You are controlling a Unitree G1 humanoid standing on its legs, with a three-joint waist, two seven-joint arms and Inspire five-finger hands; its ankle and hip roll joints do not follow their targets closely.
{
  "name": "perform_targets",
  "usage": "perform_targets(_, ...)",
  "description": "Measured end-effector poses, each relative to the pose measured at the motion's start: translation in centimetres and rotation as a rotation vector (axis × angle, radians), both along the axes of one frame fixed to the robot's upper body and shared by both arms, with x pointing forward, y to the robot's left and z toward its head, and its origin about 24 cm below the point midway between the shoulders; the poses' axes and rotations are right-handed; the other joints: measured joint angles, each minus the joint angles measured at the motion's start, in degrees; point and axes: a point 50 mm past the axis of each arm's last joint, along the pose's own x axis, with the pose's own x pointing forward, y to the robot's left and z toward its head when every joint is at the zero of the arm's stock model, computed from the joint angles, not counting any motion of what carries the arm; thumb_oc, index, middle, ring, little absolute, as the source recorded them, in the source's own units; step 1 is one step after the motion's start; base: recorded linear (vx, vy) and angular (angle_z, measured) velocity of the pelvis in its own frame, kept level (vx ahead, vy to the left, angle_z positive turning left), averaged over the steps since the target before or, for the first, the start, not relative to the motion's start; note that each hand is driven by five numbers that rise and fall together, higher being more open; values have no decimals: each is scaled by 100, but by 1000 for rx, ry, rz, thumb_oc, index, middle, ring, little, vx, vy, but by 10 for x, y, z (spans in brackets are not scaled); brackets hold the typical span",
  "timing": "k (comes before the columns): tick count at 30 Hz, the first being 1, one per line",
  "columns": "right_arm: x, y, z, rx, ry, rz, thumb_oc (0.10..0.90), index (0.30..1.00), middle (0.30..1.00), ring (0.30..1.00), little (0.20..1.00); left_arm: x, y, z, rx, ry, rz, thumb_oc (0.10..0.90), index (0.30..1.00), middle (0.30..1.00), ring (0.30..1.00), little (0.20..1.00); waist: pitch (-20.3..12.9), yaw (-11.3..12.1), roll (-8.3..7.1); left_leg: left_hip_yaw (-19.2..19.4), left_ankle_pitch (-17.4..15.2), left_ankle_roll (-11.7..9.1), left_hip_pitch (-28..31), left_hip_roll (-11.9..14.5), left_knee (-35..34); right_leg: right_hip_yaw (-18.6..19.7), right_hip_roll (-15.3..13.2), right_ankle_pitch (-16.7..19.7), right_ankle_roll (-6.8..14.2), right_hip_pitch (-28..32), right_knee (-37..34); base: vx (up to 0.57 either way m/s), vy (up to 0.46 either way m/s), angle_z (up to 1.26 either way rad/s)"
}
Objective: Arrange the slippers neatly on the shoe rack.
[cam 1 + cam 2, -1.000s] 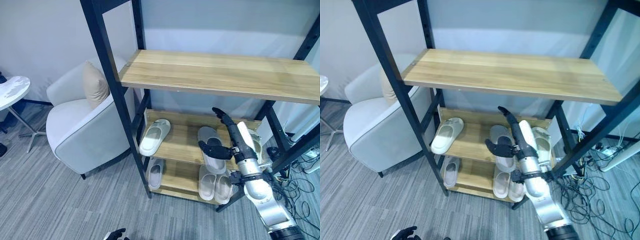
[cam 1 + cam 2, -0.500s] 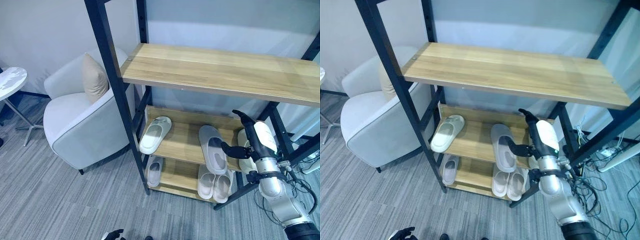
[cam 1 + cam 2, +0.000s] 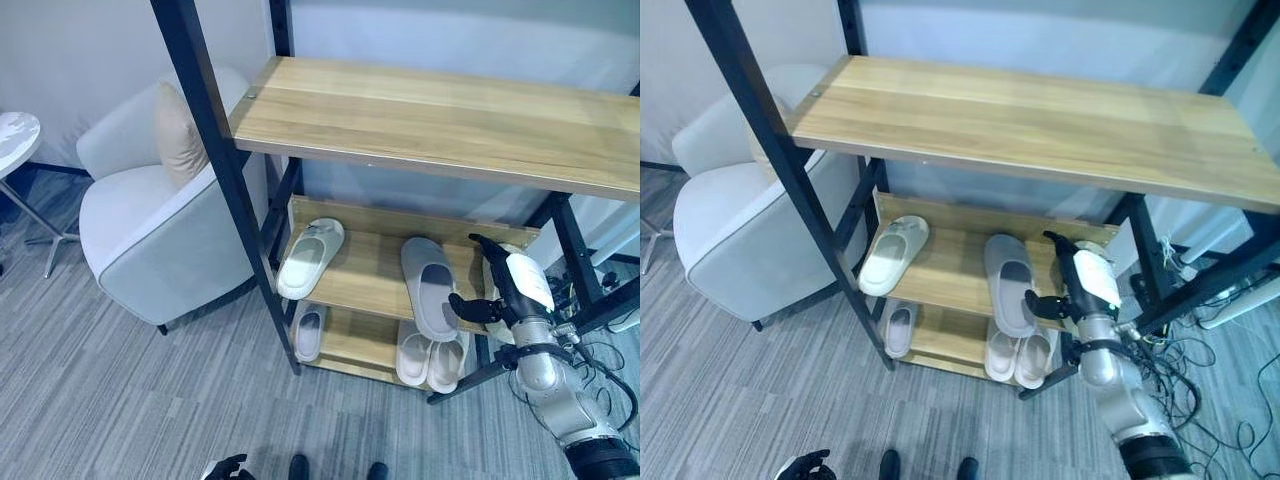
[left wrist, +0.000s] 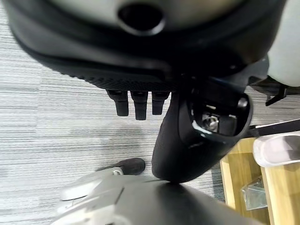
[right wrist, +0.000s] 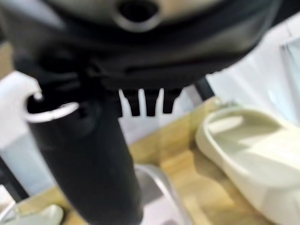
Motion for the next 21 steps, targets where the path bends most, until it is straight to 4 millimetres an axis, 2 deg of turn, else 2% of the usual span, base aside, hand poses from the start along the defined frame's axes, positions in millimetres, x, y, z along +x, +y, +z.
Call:
perform_targets(4, 15, 6, 7, -9, -31, 10, 800, 900, 900, 900, 900, 2, 0, 0, -5, -9, 17, 800, 900, 900, 900, 900, 53, 35, -13, -3, 4, 1, -148, -1, 1, 0, 1, 6, -8, -152, 37, 10, 1, 0)
perform_targets(7, 23, -3, 2, -15, 2, -48, 800, 900, 900, 900, 900, 4, 0, 1, -10, -16, 25, 800, 900, 900, 900, 900, 87, 202, -62, -35, 4, 1, -213, -2, 1, -24, 3, 1, -2, -202, 37, 46, -6, 5)
perform_targets(8, 24, -4, 2, -16, 1, -55, 596, 594, 594, 594, 594, 4, 0, 1, -9, -18, 27, 800, 900, 900, 900, 900, 97, 235, -74, -61, 4, 1, -230, -1, 1, -45, 3, -1, 2, -206, 37, 18, -5, 11)
perform_targets(9, 26, -6, 1, -19, 0, -69, 522, 484, 484, 484, 484, 4, 1, 1, -8, -18, 27, 800, 900, 900, 900, 900, 104, 241, -86, -100, 9, -3, -245, -2, 2, -82, 4, -2, 2, -207, 37, 16, -4, 16)
perform_targets(10, 27, -8, 0, -21, 3, -85, 400, 300, 300, 300, 300, 5, 2, 1, -4, -19, 25, 800, 900, 900, 900, 900, 108, 248, -93, -149, 18, -6, -265, -4, 2, -112, 2, -3, 4, -206, 37, 6, -3, 23)
perform_targets(14, 31, -11, 2, -26, -10, -115, 400, 300, 300, 300, 300, 5, 3, 1, 1, -16, 25, 800, 900, 900, 900, 900, 129, 299, -129, -255, 32, -6, -305, -8, 3, -159, -5, -10, 14, -191, 37, 45, -23, 16)
perform_targets(16, 33, -10, 11, -15, -63, -125, 400, 300, 300, 300, 300, 3, 3, 1, 3, -11, 28, 800, 900, 900, 900, 900, 127, 263, -126, -287, 31, -7, -189, -1, 2, -162, -1, -41, 54, -58, 36, 64, -31, 6)
perform_targets(18, 30, -3, 22, -2, -119, -94, 400, 300, 300, 300, 300, 4, 4, 2, 4, -15, 28, 800, 900, 900, 900, 900, 125, 248, -129, -285, 31, -9, -175, 4, 1, -152, 2, -51, 65, -47, 35, 34, -17, 1)
perform_targets(21, 20, 10, 27, 12, -166, -22, 400, 300, 300, 300, 300, 2, 4, 1, 4, -9, 32, 800, 900, 900, 900, 900, 121, 189, -123, -278, 32, -8, -137, 2, 2, -148, 0, -51, 65, -8, 36, 0, 0, 0)
